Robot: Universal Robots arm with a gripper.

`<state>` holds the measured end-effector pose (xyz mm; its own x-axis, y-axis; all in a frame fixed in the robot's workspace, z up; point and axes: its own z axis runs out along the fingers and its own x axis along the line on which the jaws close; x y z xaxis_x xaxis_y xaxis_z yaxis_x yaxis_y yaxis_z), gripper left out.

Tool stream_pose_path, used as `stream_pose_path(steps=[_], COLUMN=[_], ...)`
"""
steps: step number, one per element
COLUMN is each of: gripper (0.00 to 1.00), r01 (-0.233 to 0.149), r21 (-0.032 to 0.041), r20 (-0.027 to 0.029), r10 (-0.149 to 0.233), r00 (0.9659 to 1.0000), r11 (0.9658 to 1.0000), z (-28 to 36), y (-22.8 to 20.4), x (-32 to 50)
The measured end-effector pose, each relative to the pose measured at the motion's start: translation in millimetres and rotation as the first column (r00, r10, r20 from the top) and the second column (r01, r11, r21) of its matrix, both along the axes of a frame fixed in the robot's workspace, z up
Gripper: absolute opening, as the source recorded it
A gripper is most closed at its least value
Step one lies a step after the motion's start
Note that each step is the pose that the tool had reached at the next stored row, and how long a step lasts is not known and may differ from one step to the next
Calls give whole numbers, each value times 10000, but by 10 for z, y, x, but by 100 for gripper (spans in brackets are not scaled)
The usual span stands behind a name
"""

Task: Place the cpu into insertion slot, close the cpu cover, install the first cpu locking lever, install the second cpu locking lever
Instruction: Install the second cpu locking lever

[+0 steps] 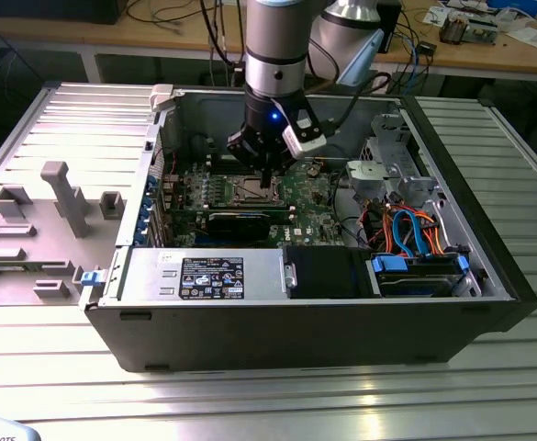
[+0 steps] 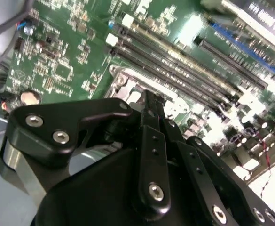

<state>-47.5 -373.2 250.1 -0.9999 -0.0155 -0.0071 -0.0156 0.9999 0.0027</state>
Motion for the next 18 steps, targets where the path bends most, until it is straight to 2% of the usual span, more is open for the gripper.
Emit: stream_pose_path(steps=[3,4,18], gripper=[11,11,11], r01=[-1,-1,-2], r21=[6,7,4], r20=[2,0,-1], r10=[1,1,2], r00=[10000,10000,10000], r11=[10000,10000,10000], z=[-20,-23,-23], y=[-7,-7,-8], x=[-117,-133,-138])
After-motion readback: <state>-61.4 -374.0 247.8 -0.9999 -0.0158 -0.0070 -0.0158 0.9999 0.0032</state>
